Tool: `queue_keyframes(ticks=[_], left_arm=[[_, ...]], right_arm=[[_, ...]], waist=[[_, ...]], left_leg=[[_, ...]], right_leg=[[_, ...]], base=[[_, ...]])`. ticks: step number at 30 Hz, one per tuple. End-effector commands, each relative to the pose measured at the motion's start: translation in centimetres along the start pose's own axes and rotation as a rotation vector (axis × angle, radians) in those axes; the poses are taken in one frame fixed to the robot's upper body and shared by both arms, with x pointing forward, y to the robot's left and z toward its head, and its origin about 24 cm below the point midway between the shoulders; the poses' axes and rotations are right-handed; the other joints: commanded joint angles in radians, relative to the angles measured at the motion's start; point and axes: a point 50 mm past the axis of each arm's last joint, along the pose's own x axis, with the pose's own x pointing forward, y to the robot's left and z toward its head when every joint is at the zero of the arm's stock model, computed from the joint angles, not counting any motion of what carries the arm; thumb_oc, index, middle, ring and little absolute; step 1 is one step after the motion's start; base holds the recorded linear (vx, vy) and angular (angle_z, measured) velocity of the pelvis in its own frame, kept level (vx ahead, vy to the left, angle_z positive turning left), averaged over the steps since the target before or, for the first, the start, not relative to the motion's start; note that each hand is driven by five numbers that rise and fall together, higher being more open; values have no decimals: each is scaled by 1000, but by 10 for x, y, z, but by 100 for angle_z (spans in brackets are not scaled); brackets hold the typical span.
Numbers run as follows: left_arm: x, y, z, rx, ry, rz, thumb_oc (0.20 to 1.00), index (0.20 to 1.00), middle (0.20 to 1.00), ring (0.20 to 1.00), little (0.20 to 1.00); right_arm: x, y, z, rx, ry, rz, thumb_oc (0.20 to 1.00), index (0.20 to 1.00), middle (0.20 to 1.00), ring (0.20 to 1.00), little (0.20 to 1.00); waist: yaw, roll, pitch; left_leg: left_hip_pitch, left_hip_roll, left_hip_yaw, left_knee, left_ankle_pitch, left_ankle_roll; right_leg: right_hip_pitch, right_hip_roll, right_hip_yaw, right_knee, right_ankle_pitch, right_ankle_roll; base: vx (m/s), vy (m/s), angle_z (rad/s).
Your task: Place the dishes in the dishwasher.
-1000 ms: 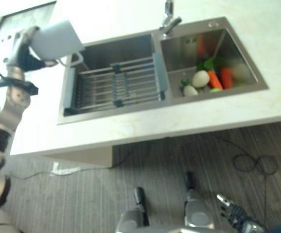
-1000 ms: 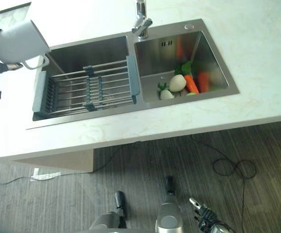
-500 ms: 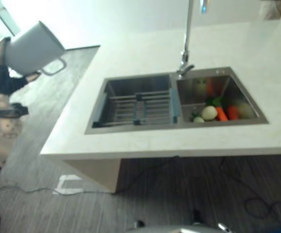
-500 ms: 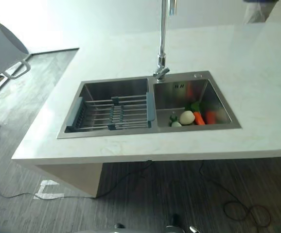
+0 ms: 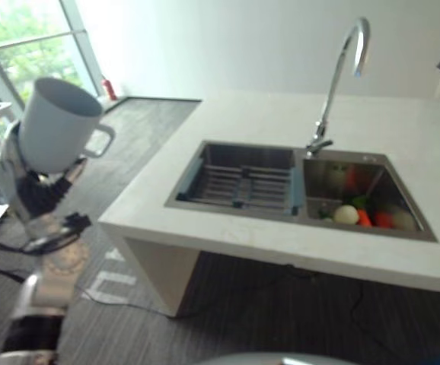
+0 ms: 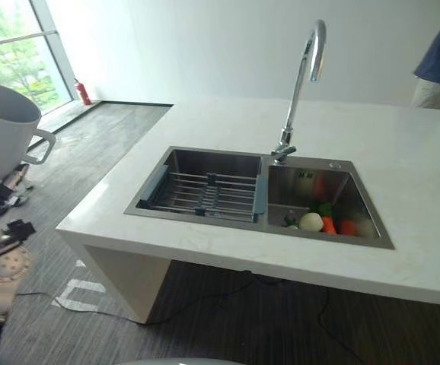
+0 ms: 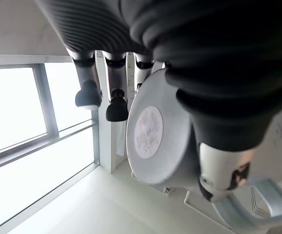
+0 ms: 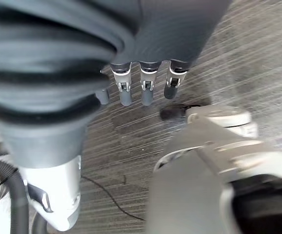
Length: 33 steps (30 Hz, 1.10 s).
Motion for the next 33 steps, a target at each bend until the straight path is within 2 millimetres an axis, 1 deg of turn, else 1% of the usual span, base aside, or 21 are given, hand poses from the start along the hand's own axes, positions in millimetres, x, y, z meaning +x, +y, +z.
queue_keyframes(ticks=[1, 3, 5, 6, 8, 9, 11, 14, 15, 16, 17, 18, 20, 23, 24, 26, 27, 28, 29, 31, 33], left_arm=[[44, 16, 33, -349, -129, 139, 200, 200, 200, 200, 200], [36, 13, 28, -400, -92, 130, 200, 200, 200, 200, 200], [31, 11, 23, -469, -33, 107, 200, 200, 200, 200, 200], [29, 10, 22, -487, -19, 99, 200, 200, 200, 200, 200], [26, 0, 23, -587, 20, 52, 200, 200, 200, 200, 200], [25, -6, 25, -620, 32, 33, 200, 200, 200, 200, 200], [22, -22, 25, -736, 76, -23, 200, 200, 200, 200, 200], [15, -38, 28, -830, 112, -114, 200, 200, 200, 200, 200], [13, -43, 31, -851, 114, -146, 200, 200, 200, 200, 200], [10, -46, 32, -867, 111, -173, 200, 200, 200, 200, 200], [6, -50, 35, -884, 110, -204, 200, 200, 200, 200, 200], [3, -53, 35, -896, 113, -228, 200, 200, 200, 200, 200], [0, -57, 36, -896, 106, -296, 200, 200, 200, 200, 200], [0, -55, 43, -897, 81, -356, 200, 200, 200, 200, 200], [0, -53, 44, -901, 80, -372, 200, 200, 200, 200, 200], [-2, -55, 45, -899, 78, -398, 200, 200, 200, 200, 200], [-4, -61, 49, -900, 72, -432, 200, 200, 200, 200, 200], [-5, -66, 51, -910, 70, -457, 200, 200, 200, 200, 200], [-8, -77, 55, -936, 70, -504, 200, 200, 200, 200, 200], [-8, -86, 57, -940, 78, -530, 200, 200, 200, 200, 200], [-7, -94, 60, -946, 77, -576, 200, 200, 200, 200, 200]], right_arm=[[7, 13, 24, -36, -41, 33, 1000, 1000, 1000, 1000, 1000], [8, 18, 31, -68, -47, 49, 1000, 1000, 1000, 1000, 1000], [9, 21, 34, -141, -28, 61, 1000, 1000, 1000, 1000, 1000], [10, 22, 34, -145, -24, 60, 1000, 1000, 1000, 1000, 1000], [10, 24, 34, -133, -29, 46, 1000, 1000, 1000, 1000, 1000], [10, 24, 36, -125, -37, 40, 1000, 1000, 1000, 1000, 1000], [11, 25, 45, -84, -63, 19, 1000, 1000, 1000, 1000, 1000], [10, 22, 59, -29, -97, -1, 1000, 1000, 1000, 1000, 1000], [10, 22, 60, -22, -101, 4, 1000, 1000, 1000, 1000, 1000], [10, 22, 59, -6, -107, 6, 1000, 1000, 1000, 1000, 1000], [11, 25, 56, 9, -115, 13, 1000, 1000, 1000, 1000, 1000], [11, 27, 53, 19, -117, 18, 1000, 1000, 1000, 1000, 1000], [13, 36, 47, 22, -100, 39, 1000, 1000, 1000, 1000, 1000], [15, 52, 50, 12, -118, 96, 1000, 1000, 1000, 1000, 1000], [15, 60, 54, 37, -140, 125, 1000, 1000, 1000, 1000, 1000], [15, 67, 57, 52, -168, 145, 1000, 1000, 1000, 1000, 1000], [15, 68, 58, 44, -179, 161, 1000, 1000, 1000, 1000, 1000], [15, 68, 56, 59, -176, 167, 1000, 1000, 1000, 1000, 1000], [14, 63, 51, 91, -169, 169, 1000, 1000, 1000, 1000, 1000], [14, 59, 47, 92, -155, 177, 1000, 1000, 1000, 1000, 1000], [14, 52, 44, 112, -139, 177, 1000, 1000, 1000, 1000, 1000]], waist=[[9, -13, 69], [21, -20, 75], [42, -19, 91], [46, -18, 95], [57, -22, 121], [57, -26, 130], [46, -41, 146], [0, -53, 146], [-12, -48, 140], [-20, -43, 137], [-30, -35, 129], [-34, -26, 120], [-29, -20, 105], [-7, -12, 108], [2, -7, 113], [6, -3, 120], [0, -4, 130], [-10, -6, 130], [-33, -12, 131], [-46, -25, 125], [-63, -42, 119]], left_leg=[[35, 11, 0, 19, -44, -37], [16, 12, -37, 52, -29, -43], [-39, 28, -67, 124, 53, -62], [-53, 34, -72, 129, 79, -67], [-120, 39, -56, 153, 146, -83], [-147, 35, -35, 165, 155, -86], [-167, 2, 30, 239, 101, -67], [-140, -20, 149, 382, 1, -15], [-107, -14, 169, 396, -32, -23], [-73, -6, 192, 380, -47, -24], [-6, -15, 222, 289, -73, -17], [33, -34, 234, 203, -90, -9], [76, -94, 221, 115, -144, 22], [88, -121, 196, 106, -168, 42], [90, -134, 185, 103, -174, 56], [84, -157, 158, 102, -179, 86], [72, -173, 133, 104, -163, 112], [67, -180, 103, 102, -159, 120], [59, -192, 38, 101, -153, 130], [49, -203, -2, 97, -147, 131], [53, -209, -39, 85, -156, 130]], right_leg=[[85, 2, 41, 12, -148, -21], [89, 24, 53, 15, -158, -43], [97, 50, 42, 22, -170, -67], [100, 55, 38, 23, -171, -70], [115, 64, 12, 17, -169, -77], [118, 63, -4, 12, -166, -77], [115, 47, -44, 11, -160, -76], [79, 22, -78, 45, -142, -82], [80, 24, -80, 54, -155, -77], [77, 22, -96, 64, -155, -73], [71, 12, -122, 76, -148, -59], [68, 2, -133, 78, -139, -45], [58, -42, -136, 78, -101, 7], [35, -90, -145, 115, -80, 33], [20, -118, -146, 161, -69, 36], [-18, -151, -122, 266, -64, 34], [-63, -167, -82, 335, -26, 15], [-82, -149, -29, 337, -29, 8], [-98, -93, 71, 304, -52, -2], [-101, -66, 128, 247, -52, 2], [-130, -41, 211, 173, -22, 27]], base=[[-114, -139, 24], [-143, -185, 27], [-137, -198, 39], [-111, -115, 42], [-173, -51, 42], [-273, -9, 99], [-233, 36, 135], [-184, 173, 82], [-56, 264, 110], [-16, 356, 137], [-37, 409, 124], [1, 521, 123], [43, 497, 112], [6, 393, 93], [-26, 429, 66], [-39, 379, 55], [-24, 229, 81], [38, 123, 102], [113, -9, 132], [132, -87, 179], [138, -188, 154]])
